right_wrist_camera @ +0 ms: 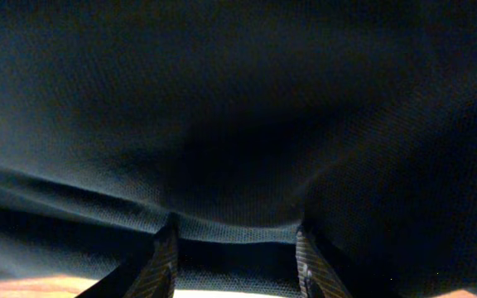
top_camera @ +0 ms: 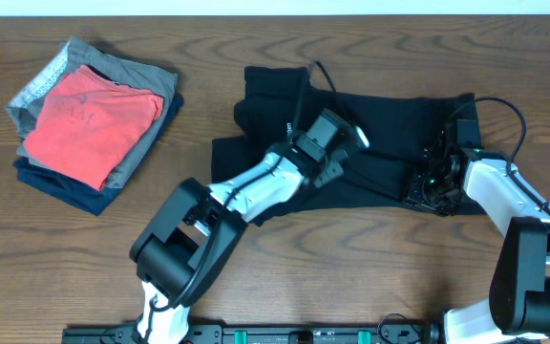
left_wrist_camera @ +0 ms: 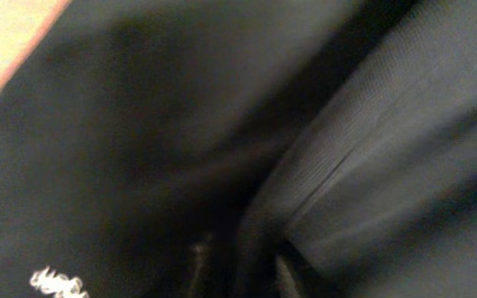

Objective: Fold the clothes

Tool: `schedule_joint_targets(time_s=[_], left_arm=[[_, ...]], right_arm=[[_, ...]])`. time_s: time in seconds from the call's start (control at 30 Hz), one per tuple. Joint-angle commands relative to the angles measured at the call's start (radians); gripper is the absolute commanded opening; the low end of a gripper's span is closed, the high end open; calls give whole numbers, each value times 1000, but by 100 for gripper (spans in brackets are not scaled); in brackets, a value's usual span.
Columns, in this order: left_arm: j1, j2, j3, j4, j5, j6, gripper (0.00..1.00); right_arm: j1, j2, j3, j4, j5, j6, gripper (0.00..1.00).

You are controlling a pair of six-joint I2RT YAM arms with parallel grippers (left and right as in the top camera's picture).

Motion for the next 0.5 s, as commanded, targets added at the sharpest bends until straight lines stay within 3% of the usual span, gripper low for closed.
schedule_joint_targets(time_s=[0.0,0.23,0.47], left_arm=[[48,-28,3,-19,-43,-149,36],[56,-28,3,-204,-5,-157,45],[56,-58,3,-257,-5,-157,52]], right_arm=[[1,19,-18,-15,81,5,46],[1,19,-18,-15,81,5,46],[-5,17,-18,-26,81,38,43]])
